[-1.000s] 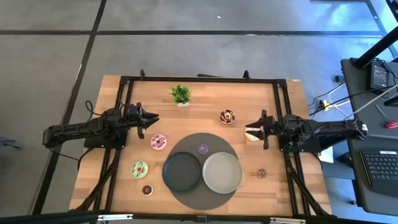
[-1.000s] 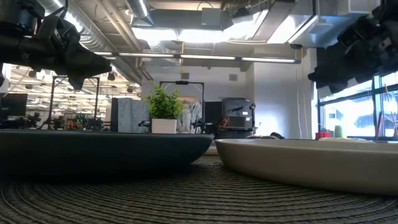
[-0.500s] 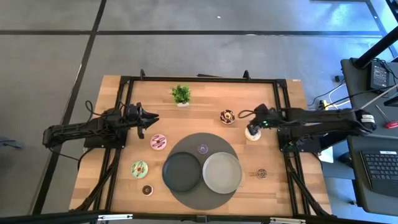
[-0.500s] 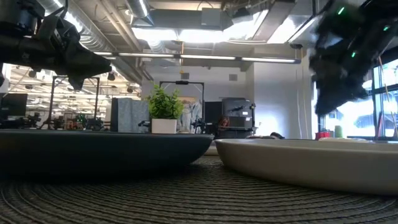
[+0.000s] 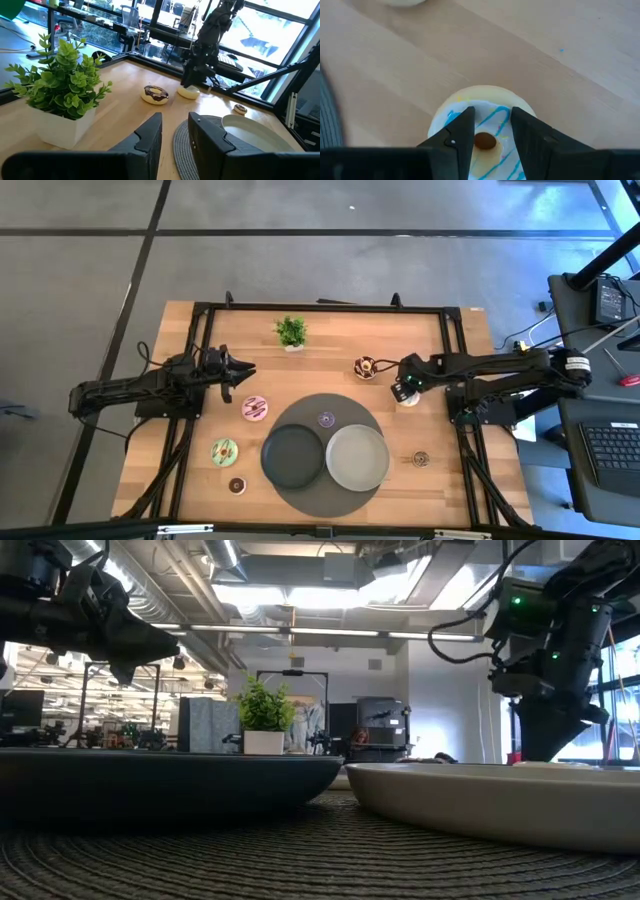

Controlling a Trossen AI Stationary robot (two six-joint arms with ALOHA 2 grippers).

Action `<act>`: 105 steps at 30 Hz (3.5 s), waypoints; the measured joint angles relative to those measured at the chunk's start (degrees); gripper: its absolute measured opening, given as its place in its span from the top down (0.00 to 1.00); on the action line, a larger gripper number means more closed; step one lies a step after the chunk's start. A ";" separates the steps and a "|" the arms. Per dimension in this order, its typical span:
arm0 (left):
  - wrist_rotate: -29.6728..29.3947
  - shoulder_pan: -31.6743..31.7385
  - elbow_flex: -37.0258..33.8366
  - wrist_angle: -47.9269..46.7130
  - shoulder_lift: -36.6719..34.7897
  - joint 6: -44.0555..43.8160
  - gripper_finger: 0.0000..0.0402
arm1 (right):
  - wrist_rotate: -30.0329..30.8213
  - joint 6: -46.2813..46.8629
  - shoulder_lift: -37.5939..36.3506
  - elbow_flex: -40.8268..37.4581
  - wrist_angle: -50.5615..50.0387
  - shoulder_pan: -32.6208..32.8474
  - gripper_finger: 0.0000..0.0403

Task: Pick & Place donuts
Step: Put the large white donut on the gray plate

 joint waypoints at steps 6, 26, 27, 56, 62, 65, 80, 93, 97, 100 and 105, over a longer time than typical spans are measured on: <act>0.00 0.00 0.00 0.00 -0.02 0.00 0.76 | -3.31 -3.10 -1.98 1.76 -3.64 -0.63 0.67; -0.02 0.00 0.00 0.01 0.00 -0.09 0.77 | -3.05 -7.14 -2.38 6.23 -13.03 -1.20 0.44; -0.02 0.00 0.00 0.00 -0.02 -0.09 0.76 | -3.06 -6.46 -2.20 6.23 -13.09 -1.20 0.43; -0.02 0.00 0.01 0.00 -0.01 -0.02 0.77 | -5.99 -5.88 4.63 2.97 -10.19 -1.18 0.75; -0.02 0.00 0.00 0.00 -0.02 -0.13 0.77 | -6.07 -7.86 4.55 2.95 -10.21 -1.18 0.86; -0.02 0.00 0.00 0.00 0.00 -0.93 0.77 | -6.09 -9.43 4.44 3.10 -10.64 -1.18 0.90; -0.02 0.00 0.00 0.00 0.00 -4.20 0.77 | -13.98 -9.47 2.81 18.98 -8.34 8.32 0.91; -0.02 0.00 0.01 0.00 -0.01 -4.03 0.77 | -10.16 5.61 13.24 20.22 15.96 25.34 0.91; -0.02 0.00 0.01 0.00 -0.02 -4.04 0.77 | -9.92 9.08 18.56 20.22 17.13 26.25 0.91; -0.02 0.00 0.00 0.00 -0.01 -4.02 0.76 | -8.70 10.96 21.80 20.22 17.08 26.43 0.91; -0.02 0.00 0.00 0.00 -0.01 -4.02 0.77 | -7.96 12.26 25.06 20.22 17.19 26.43 0.91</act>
